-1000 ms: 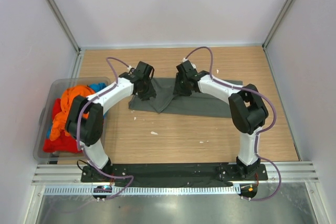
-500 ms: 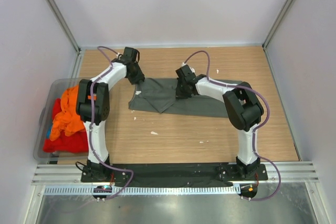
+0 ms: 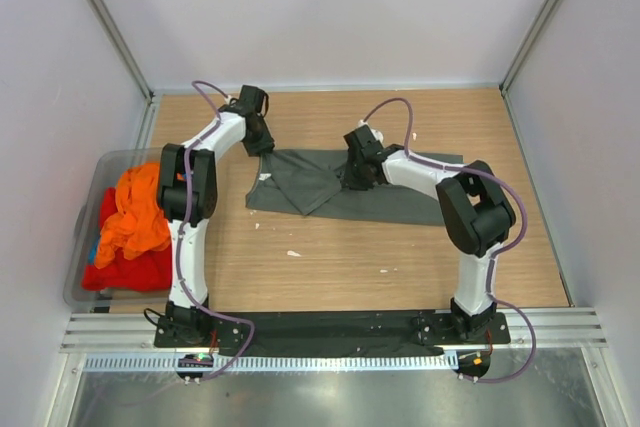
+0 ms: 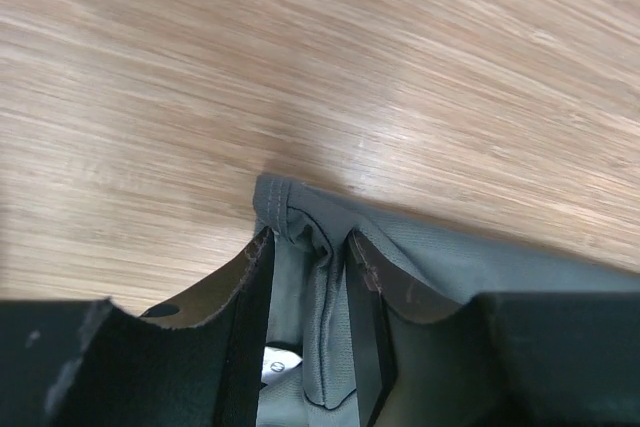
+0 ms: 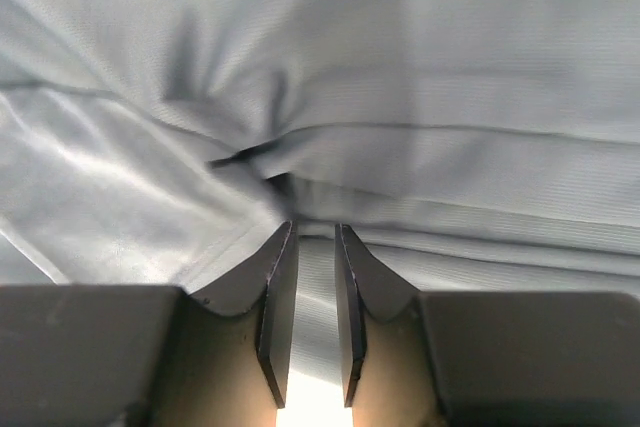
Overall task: Fold and stack the t-shirts
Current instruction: Fold the tshirt
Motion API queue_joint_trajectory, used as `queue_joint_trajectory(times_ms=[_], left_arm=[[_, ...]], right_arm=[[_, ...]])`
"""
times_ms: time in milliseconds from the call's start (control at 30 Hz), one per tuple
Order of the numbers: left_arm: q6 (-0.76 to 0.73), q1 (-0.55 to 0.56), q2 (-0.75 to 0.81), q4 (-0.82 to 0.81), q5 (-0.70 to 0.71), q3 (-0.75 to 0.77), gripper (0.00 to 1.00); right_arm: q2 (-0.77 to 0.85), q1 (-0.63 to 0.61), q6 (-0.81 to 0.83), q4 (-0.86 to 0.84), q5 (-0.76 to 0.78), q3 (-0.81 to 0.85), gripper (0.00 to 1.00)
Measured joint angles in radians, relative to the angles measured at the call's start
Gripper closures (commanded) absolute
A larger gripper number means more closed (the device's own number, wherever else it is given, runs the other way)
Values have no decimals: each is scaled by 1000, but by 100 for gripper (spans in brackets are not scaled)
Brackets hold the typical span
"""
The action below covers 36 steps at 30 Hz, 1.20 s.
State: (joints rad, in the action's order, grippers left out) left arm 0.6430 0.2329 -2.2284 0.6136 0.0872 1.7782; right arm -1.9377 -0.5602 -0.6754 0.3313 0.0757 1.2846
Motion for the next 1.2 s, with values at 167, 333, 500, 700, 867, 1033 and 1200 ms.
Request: queue_joint_trajectory(times_ms=[167,333,500,700,867,1033,1200], left_arm=[[-6,-1,0,25,18,1,62],[-26,-1,10,51,25,14,59],[-37,0,61,60,17,22,59],[-49,-1,136,46,-14,8,62],[-46,0,144,30,-56,-16,73],[-45,0,113,20,-79,-23,78],[-50,0,24,27,-17,2,79]], right_arm=[[58,95,20,37,16,6,73],[69,214,47,42,34,23,73],[60,278,78,55,54,45,74],[17,328,103,57,69,73,76],[-23,365,115,58,79,75,77],[-47,393,124,58,93,75,78],[-61,418,124,48,124,75,80]])
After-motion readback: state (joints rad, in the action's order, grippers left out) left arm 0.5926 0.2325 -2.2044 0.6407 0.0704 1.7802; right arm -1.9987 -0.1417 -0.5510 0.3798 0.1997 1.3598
